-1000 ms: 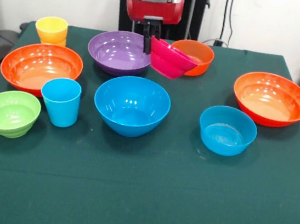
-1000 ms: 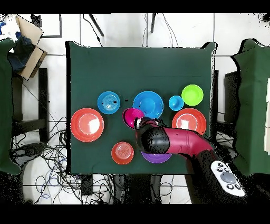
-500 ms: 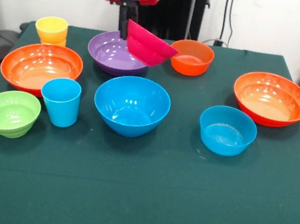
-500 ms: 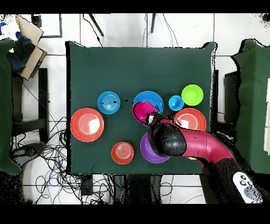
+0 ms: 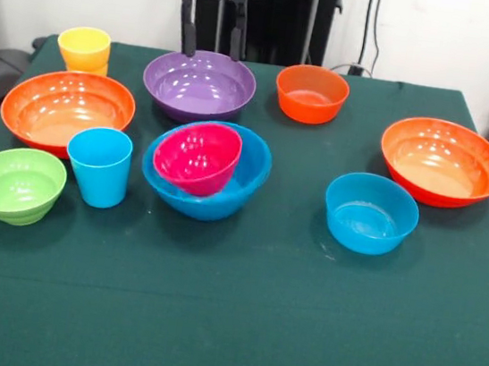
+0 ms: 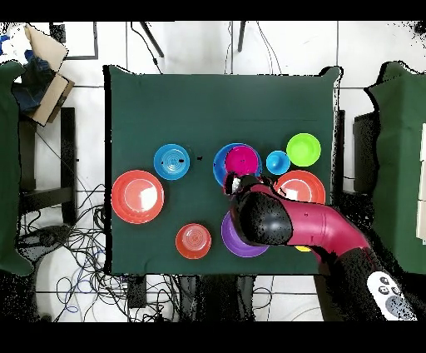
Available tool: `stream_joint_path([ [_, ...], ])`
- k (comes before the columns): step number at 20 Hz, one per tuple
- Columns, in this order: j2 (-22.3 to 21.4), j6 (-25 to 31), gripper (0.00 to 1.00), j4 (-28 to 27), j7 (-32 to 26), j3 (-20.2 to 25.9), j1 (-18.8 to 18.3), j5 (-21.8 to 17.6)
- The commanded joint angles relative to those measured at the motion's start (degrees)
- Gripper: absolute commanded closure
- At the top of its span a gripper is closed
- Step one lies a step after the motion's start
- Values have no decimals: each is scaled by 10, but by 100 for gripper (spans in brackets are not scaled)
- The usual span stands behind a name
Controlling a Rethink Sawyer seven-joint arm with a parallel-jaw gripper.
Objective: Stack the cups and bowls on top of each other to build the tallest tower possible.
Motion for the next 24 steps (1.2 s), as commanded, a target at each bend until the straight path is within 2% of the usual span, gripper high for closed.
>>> stream_joint_path([
  [1, 3, 38, 0, -15, -10, 26, 27, -33],
  [12, 8, 32, 0, -31, 11, -7, 66, -38],
  [14, 16, 23, 0, -40, 19, -27, 87, -50],
  [16, 32, 1, 0, -58, 35, -67, 129, -76],
  [17, 47, -19, 0, -73, 58, -108, 169, -93],
  [19, 76, -38, 0, -98, 86, -162, 226, -109],
  [22, 104, -69, 0, -110, 105, -200, 268, -100],
  [24, 109, -80, 0, -107, 101, -205, 277, -90],
])
